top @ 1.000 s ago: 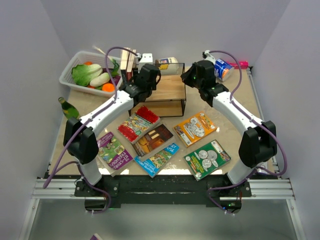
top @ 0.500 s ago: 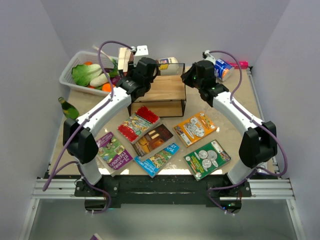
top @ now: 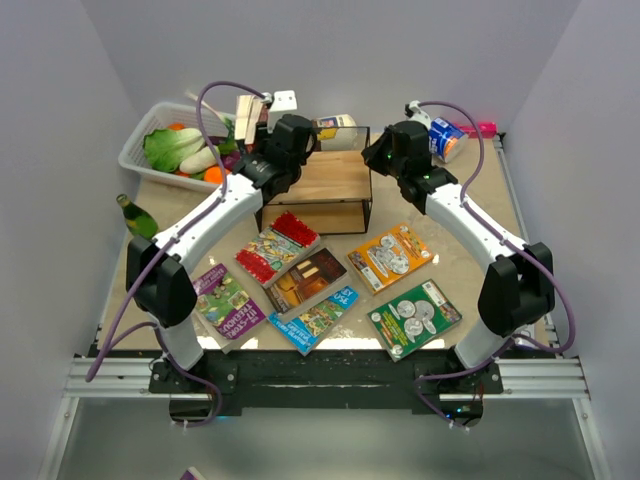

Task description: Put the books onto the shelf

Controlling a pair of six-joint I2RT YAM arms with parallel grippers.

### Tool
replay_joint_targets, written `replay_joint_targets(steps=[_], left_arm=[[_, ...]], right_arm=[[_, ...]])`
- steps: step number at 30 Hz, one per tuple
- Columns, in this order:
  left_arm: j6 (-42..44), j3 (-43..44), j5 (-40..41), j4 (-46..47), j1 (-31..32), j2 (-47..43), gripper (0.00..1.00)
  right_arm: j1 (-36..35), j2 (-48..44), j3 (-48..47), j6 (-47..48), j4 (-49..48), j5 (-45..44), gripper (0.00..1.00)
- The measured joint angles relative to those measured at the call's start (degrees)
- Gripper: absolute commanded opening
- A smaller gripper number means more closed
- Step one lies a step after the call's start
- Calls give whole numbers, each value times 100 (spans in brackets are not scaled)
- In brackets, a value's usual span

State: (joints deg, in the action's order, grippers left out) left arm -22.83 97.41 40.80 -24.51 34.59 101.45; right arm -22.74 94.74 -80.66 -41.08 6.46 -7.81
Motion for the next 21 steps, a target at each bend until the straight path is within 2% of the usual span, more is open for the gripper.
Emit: replay_joint_targets(steps=[17,20,21], left_arm=[[385,-295,101,271,551,-702,60],[380,-514,107,282,619,-857,55],[372,-627,111,275,654,-944,49]], right_arm=[[0,-4,0,0,2,-9,0],[-2,-9,4,0,4,-9,0],[-2,-11,11,0,2,-9,0]])
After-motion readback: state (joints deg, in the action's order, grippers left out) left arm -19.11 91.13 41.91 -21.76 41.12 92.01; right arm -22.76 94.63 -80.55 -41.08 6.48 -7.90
